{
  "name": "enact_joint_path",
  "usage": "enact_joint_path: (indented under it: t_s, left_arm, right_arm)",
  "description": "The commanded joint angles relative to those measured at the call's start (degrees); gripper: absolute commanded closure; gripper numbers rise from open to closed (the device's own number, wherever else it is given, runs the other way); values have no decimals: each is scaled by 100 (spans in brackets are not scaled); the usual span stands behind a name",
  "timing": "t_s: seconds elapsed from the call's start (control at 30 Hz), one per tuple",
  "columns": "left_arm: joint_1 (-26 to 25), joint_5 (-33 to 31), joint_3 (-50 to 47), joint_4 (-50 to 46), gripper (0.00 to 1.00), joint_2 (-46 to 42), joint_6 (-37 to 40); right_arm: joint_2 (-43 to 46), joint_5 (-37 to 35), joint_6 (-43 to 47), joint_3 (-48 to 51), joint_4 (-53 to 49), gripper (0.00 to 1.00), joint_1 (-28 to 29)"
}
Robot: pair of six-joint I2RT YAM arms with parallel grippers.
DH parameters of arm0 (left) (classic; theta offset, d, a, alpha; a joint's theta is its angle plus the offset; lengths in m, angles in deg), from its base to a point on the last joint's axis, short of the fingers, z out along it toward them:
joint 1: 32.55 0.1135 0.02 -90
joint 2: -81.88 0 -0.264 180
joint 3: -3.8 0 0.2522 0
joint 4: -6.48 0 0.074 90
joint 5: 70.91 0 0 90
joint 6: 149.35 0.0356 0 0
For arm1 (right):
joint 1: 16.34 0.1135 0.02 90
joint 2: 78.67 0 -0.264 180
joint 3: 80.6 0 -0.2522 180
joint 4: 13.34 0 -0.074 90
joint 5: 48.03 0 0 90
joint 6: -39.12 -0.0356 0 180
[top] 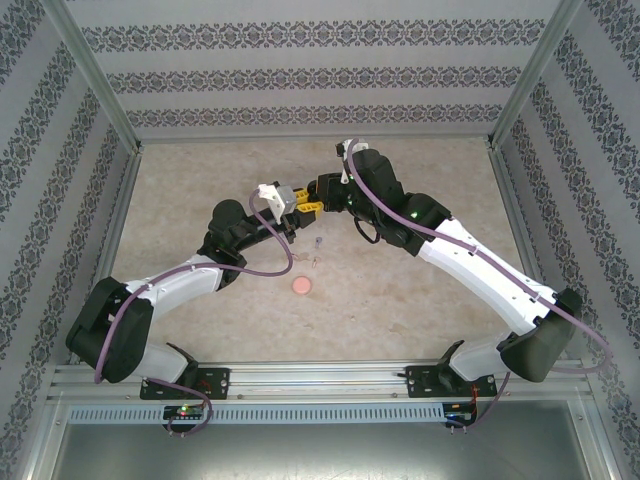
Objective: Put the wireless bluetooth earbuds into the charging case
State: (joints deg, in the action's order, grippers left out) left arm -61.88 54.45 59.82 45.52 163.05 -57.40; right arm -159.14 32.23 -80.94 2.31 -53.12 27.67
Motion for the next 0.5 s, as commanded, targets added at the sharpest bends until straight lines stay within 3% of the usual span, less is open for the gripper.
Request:
enact_joint_path:
  t_s: [0.0,0.47]
  left_arm:
    - [-102,77,161,358,100,-3,147]
    - [-105,24,170,363,100,34,174]
  right_arm:
    - [65,30,-77,159,-114,82,-35]
    - [176,113,-155,295,-137,82,-39]
